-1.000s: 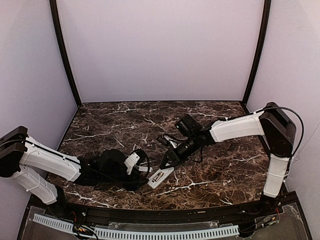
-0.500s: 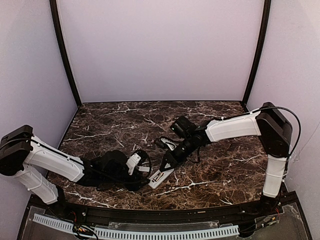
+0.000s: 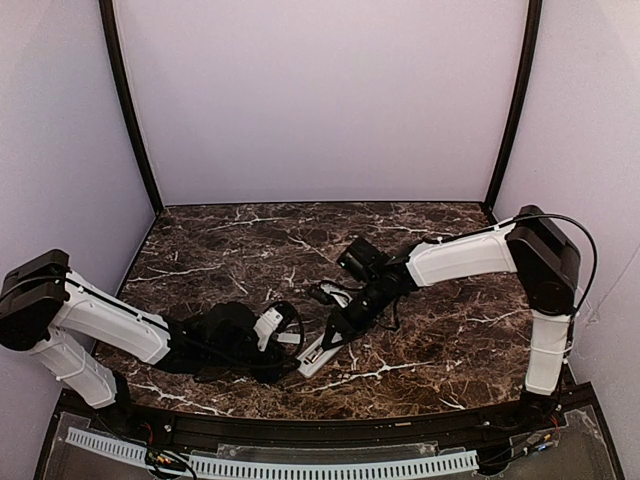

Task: Load the batteries into the remote control
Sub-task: Load the battery into the battery compartment.

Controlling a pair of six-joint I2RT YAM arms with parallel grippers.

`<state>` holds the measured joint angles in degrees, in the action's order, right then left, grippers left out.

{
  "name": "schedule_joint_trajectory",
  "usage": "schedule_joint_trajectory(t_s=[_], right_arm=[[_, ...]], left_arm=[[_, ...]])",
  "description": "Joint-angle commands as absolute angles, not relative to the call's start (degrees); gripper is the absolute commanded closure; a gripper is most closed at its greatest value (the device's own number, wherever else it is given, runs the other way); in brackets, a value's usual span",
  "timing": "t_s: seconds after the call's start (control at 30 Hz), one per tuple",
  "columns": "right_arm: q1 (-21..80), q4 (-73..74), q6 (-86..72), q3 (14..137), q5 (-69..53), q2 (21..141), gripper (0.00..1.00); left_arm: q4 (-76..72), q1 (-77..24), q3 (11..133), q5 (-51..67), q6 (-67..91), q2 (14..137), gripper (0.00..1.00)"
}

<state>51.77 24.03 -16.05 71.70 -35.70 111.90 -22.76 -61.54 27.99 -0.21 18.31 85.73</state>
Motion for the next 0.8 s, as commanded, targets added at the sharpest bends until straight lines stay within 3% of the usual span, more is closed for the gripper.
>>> schedule_joint_trajectory(t_s=[0.0, 0.77], right_arm=[[52.3, 24.9, -15.1, 73.5, -34.0, 112.7, 0.87], [53.5, 27.7, -13.5, 76.6, -32.7, 115.4, 0.92]], left_arm=[[-24.1, -61.3, 27.9, 1.7, 18.7, 86.2, 0.45], [-24.7, -61.3, 27.8, 2.0, 18.5, 86.6, 0.45]])
